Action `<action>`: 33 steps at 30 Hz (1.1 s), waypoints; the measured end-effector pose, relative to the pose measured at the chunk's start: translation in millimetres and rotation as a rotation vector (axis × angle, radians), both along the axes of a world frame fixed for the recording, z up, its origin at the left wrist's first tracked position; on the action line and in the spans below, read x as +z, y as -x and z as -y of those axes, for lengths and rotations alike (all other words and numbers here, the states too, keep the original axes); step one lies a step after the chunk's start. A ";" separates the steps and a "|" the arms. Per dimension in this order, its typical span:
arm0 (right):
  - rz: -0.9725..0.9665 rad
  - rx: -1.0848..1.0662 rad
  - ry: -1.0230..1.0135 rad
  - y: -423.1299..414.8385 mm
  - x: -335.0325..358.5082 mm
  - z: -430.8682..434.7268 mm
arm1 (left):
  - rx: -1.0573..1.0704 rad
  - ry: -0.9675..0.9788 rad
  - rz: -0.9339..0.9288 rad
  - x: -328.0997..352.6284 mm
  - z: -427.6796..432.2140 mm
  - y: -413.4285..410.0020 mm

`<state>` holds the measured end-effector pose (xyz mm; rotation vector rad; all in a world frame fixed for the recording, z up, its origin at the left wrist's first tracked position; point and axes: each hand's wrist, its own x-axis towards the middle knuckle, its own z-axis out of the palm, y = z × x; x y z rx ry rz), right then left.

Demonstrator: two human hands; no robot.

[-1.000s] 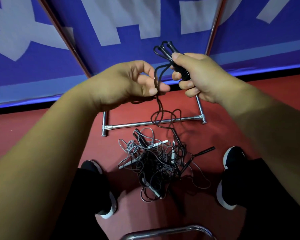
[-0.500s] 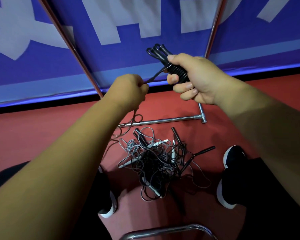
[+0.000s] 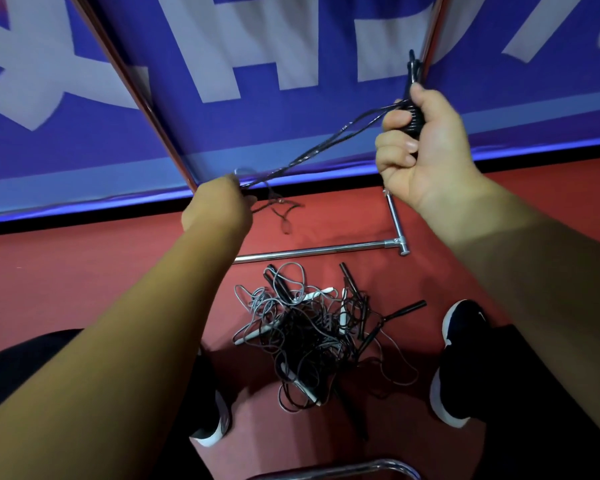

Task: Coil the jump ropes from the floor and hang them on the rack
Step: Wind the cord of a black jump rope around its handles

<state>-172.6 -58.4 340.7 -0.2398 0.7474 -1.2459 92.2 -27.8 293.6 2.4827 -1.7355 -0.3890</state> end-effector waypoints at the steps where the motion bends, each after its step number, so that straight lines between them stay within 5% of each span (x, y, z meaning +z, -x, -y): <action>1: 0.011 -0.011 -0.002 1.4 -0.1 0.5 | 0.011 -0.014 0.027 0.5 -1.0 -0.1; 5: -0.033 0.001 0.005 5.0 -2.2 2.5 | -0.030 -0.045 0.171 -6.1 -5.1 0.2; 9: -0.315 0.153 0.055 4.2 3.4 2.5 | -0.241 -0.202 0.040 -7.8 -2.7 4.6; 12: -0.511 0.383 0.114 -2.6 5.8 -4.5 | -0.362 -0.337 -0.244 0.7 -3.0 16.1; 15: -0.699 0.560 0.175 -12.1 5.7 -13.8 | -0.453 -0.242 -0.725 5.5 -3.0 28.7; 22: -0.852 0.635 0.228 -14.7 8.7 -17.8 | -0.588 -0.488 -1.390 16.3 -17.6 34.7; 28: -0.688 0.729 0.243 -1.4 23.2 -18.4 | -0.578 -0.502 -1.516 28.9 -17.1 26.1; 33: -0.720 0.805 0.249 -1.8 28.7 -22.5 | -0.606 -0.344 -1.163 33.3 -17.0 38.2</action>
